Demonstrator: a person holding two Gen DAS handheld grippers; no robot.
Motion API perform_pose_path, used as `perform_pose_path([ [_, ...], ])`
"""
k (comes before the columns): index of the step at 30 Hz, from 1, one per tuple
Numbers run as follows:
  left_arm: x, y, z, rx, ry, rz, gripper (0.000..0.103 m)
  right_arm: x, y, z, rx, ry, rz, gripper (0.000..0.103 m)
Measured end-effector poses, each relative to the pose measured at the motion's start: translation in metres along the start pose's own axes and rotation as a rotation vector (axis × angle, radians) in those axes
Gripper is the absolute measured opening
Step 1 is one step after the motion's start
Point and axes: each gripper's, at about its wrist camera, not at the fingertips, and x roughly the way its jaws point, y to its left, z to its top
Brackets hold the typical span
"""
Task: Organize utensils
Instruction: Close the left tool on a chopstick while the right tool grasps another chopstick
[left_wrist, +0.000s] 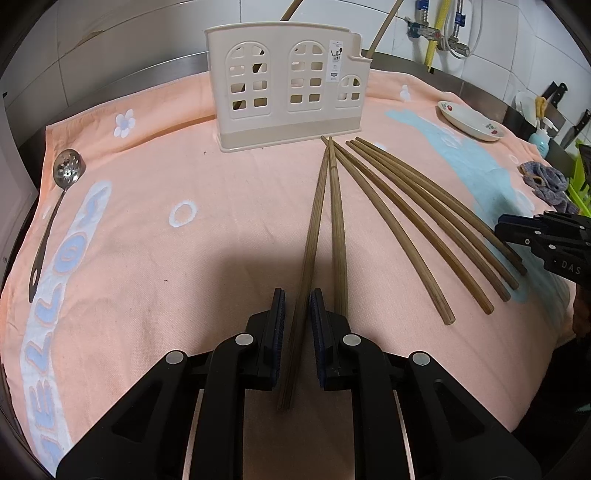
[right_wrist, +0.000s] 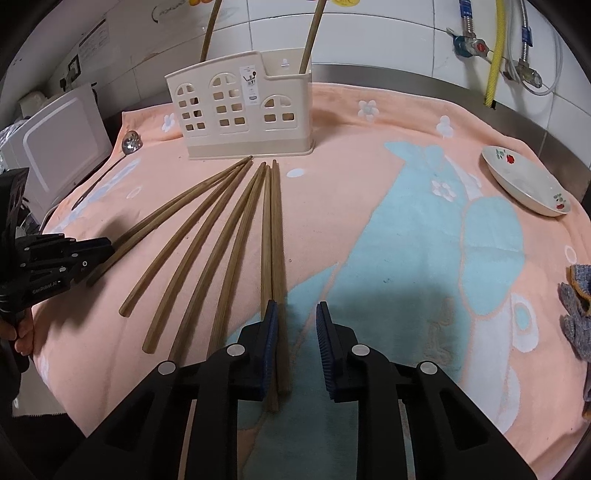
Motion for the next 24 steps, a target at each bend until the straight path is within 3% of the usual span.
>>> perform_pose_path([
  [6, 0.0, 0.0, 0.0, 0.0, 0.002, -0.003, 0.014, 0.004, 0.011, -0.004, -0.069, 0.01, -0.028, 0.02],
  [13, -0.001, -0.001, -0.003, 0.001, -0.003, -0.01, 0.014, 0.003, 0.012, -0.007, -0.065, -0.003, -0.034, 0.019],
  [24, 0.0, -0.001, 0.0, -0.003, -0.008, -0.021, 0.01, 0.003, 0.015, -0.009, -0.065, -0.033, -0.053, 0.006],
])
